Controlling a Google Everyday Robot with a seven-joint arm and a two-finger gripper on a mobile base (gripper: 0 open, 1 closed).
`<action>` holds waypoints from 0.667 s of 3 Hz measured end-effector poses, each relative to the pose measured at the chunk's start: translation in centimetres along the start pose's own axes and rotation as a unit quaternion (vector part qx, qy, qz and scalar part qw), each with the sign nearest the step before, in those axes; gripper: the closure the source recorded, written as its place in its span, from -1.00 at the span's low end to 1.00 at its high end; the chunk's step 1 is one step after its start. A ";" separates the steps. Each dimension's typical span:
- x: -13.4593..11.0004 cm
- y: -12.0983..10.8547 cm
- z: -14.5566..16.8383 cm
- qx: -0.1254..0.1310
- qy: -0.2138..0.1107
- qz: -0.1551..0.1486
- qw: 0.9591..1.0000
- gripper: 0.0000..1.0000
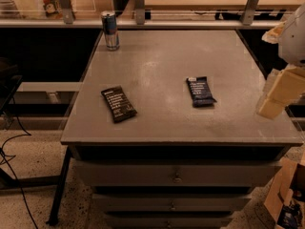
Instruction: Move rxbar blueberry near redbull can
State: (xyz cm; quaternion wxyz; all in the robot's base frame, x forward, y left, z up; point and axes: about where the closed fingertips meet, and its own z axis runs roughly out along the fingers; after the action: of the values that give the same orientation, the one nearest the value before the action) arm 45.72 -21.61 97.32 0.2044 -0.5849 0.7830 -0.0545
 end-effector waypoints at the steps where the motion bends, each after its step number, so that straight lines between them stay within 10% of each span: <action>1: 0.3 -2.2 1.6 0.025 -0.030 -0.001 0.999 -1.00; 2: 0.3 -4.1 3.6 0.038 -0.062 -0.015 0.997 -1.00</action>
Offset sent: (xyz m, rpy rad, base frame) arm 0.0819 -0.0142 -0.0378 0.1352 -0.1707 0.0984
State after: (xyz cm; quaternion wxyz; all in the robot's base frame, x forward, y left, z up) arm 50.73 -22.58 95.28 0.2738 -0.5904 0.7576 -0.0507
